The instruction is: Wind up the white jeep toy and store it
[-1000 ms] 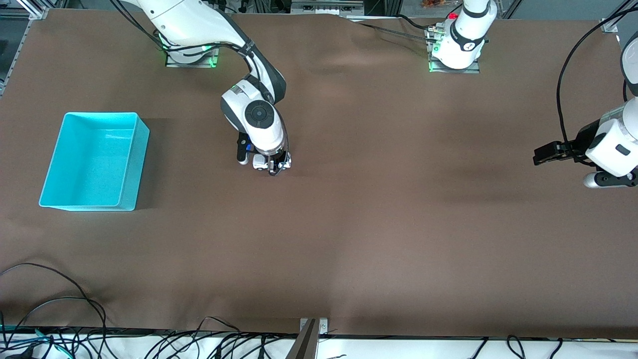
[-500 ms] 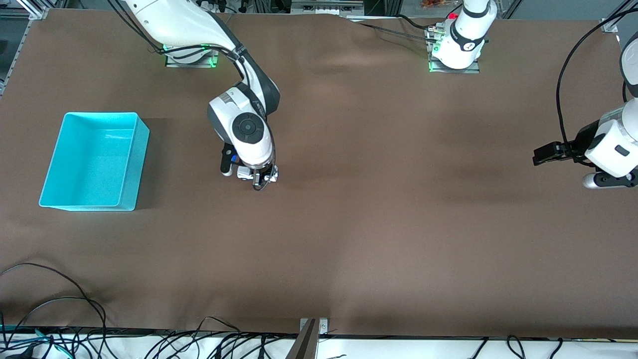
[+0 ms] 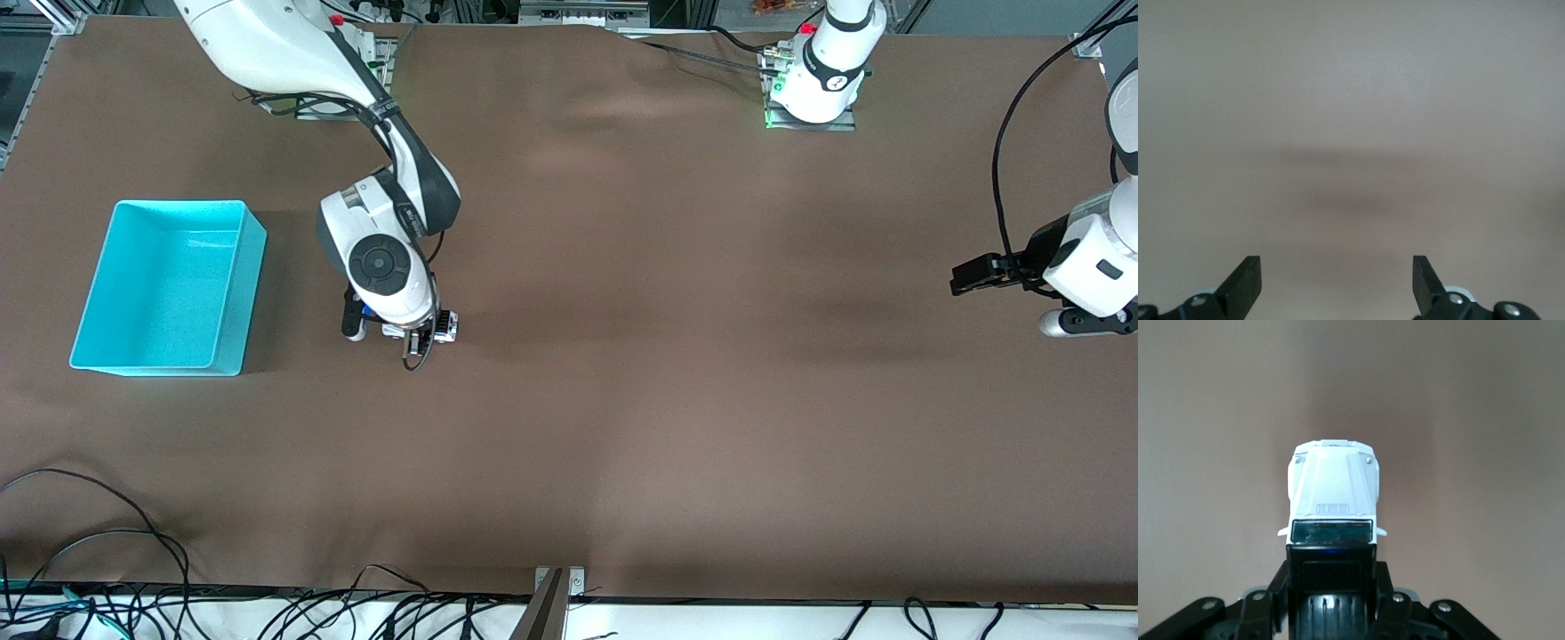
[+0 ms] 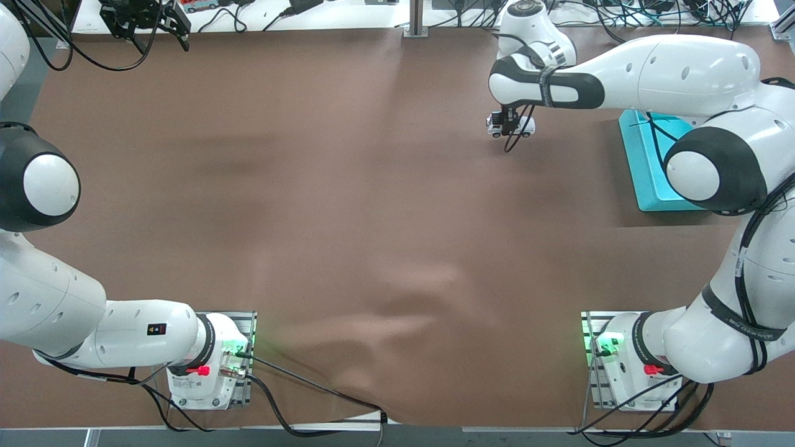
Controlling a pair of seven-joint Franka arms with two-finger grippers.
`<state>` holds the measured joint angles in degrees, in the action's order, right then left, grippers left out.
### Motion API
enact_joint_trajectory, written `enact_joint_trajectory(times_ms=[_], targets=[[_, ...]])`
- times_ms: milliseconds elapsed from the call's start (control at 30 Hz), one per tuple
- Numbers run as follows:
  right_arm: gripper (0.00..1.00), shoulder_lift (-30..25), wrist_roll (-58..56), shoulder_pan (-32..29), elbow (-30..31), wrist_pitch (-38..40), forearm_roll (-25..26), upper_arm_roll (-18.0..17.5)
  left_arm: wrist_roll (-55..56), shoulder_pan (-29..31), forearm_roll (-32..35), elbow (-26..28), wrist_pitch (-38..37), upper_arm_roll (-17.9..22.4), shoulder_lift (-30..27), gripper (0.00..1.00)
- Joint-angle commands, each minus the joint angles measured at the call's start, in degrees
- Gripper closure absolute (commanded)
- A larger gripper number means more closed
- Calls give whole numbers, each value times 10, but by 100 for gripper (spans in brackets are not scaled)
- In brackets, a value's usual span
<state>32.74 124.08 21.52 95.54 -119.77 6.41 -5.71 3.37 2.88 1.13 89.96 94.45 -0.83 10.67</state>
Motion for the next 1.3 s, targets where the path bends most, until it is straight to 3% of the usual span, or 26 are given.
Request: enact_joint_trajectory(times_ms=[0,300,800,1033,1267], targets=[[100,0,-22,-27,-33,39,-18,-7,-6,-6,-11,-3,0,6,1,0],[100,-71,-96,-61,21,41,-58,-9,-6,-7,-11,-3,0,6,2,0],[100,-231,-494,-185,191,49,-114,-5,-6,-7,-11,-3,1,6,2,0],[100,-249,-685,-200,227,50,-114,46,-6,-7,-11,-3,1,6,2,0],[100,-260,-874,-206,254,55,-112,121,-6,-7,-11,-3,1,6,3,0]])
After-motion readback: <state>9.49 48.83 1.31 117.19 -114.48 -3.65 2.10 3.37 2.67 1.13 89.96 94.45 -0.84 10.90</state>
